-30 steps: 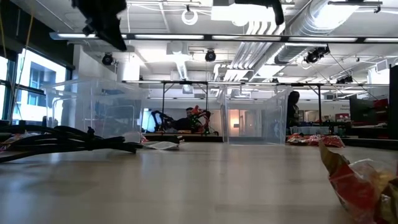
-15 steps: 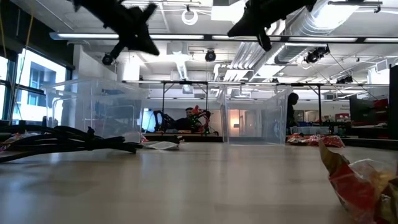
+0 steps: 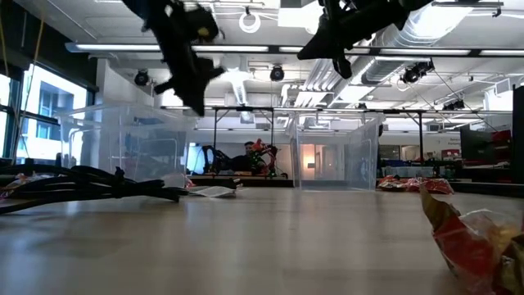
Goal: Sort candy
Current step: Move the top left and bottom right transparent bins to the top center
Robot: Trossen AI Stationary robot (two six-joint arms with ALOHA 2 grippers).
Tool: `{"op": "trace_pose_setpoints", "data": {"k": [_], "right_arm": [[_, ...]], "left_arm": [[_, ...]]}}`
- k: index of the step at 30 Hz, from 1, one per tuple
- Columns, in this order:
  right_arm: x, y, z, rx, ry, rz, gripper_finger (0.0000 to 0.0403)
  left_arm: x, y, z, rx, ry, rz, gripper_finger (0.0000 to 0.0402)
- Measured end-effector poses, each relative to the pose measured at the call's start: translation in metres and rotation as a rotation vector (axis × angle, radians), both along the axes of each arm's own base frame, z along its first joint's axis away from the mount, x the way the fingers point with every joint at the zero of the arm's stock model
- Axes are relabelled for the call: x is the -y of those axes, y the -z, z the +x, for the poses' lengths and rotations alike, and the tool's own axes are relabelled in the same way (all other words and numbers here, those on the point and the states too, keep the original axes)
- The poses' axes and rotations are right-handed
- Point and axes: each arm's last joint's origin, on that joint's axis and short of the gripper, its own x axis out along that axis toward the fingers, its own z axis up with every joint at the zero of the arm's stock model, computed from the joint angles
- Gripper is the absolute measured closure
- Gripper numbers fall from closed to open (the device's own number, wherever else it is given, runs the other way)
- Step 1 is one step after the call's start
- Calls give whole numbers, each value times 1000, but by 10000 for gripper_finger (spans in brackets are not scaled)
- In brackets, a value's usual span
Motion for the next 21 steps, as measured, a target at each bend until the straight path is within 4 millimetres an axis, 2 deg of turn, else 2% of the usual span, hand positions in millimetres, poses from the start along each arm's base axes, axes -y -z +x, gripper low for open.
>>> {"op": "trace_pose_setpoints", "data": {"k": [4, 8, 14, 21], "right_arm": [[0, 0, 0, -2, -12, -19, 403], [0, 0, 0, -3, -15, -27, 403], [0, 0, 0, -5, -22, -41, 403], [0, 0, 0, -7, -28, -57, 403]], "left_arm": [[-9, 9, 3, -97, 10, -55, 401], [-8, 13, 9, -99, 19, -63, 401], [20, 3, 5, -139, 64, -119, 401], [66, -17, -5, -142, 111, -197, 401]]}}
